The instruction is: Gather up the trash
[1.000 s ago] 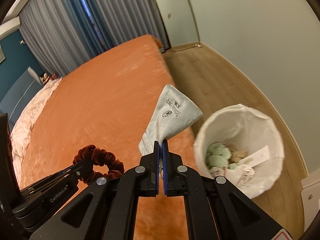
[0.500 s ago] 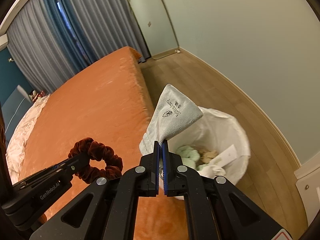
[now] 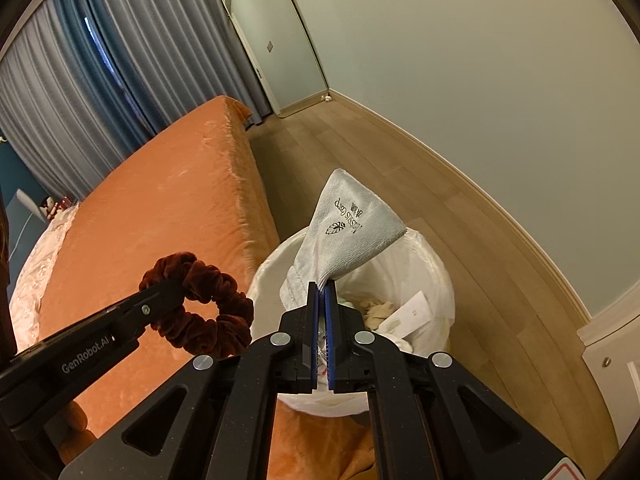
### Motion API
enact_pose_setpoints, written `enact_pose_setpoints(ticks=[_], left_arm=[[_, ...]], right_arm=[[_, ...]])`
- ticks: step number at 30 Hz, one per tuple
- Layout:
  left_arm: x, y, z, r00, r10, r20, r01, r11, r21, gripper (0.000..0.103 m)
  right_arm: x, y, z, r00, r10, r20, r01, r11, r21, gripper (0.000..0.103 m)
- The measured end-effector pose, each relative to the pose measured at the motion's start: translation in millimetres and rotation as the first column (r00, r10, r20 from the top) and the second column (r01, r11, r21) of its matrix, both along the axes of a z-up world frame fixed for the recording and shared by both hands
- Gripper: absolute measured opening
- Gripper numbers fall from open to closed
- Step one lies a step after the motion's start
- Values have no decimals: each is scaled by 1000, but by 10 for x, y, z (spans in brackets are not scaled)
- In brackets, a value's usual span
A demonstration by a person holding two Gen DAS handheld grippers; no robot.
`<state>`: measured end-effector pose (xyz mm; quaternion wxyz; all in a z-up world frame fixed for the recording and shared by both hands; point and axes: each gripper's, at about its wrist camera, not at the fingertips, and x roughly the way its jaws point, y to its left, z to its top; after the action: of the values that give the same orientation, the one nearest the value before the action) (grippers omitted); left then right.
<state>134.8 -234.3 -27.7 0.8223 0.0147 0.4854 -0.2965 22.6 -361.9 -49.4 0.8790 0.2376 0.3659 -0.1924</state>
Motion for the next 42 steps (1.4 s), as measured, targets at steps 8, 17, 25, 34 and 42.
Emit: enact_pose_setpoints(ticks=[8, 17, 25, 34, 42], left_arm=[[118, 45, 8, 999, 44, 25, -44, 999, 3, 48], [239, 286, -64, 995, 94, 22, -94, 995, 20, 51], [231, 563, -63, 987, 152, 44, -154, 987, 41, 60], [90, 960, -64, 976, 200, 89, -208, 975, 84, 71], [-60, 1207, -60, 966, 229, 116, -243, 963, 119, 85]], right_arm=[[171, -28, -60, 1000, 1, -17, -1, 1000, 6, 4], [321, 106, -95, 999, 26, -33, -27, 1000, -3, 10], [344, 272, -2, 997, 55, -54, -59, 996, -71, 38], [196, 520, 78, 993, 77, -90, -90, 984, -152, 62], [6, 791, 138, 990, 97, -102, -119, 966, -228, 74]])
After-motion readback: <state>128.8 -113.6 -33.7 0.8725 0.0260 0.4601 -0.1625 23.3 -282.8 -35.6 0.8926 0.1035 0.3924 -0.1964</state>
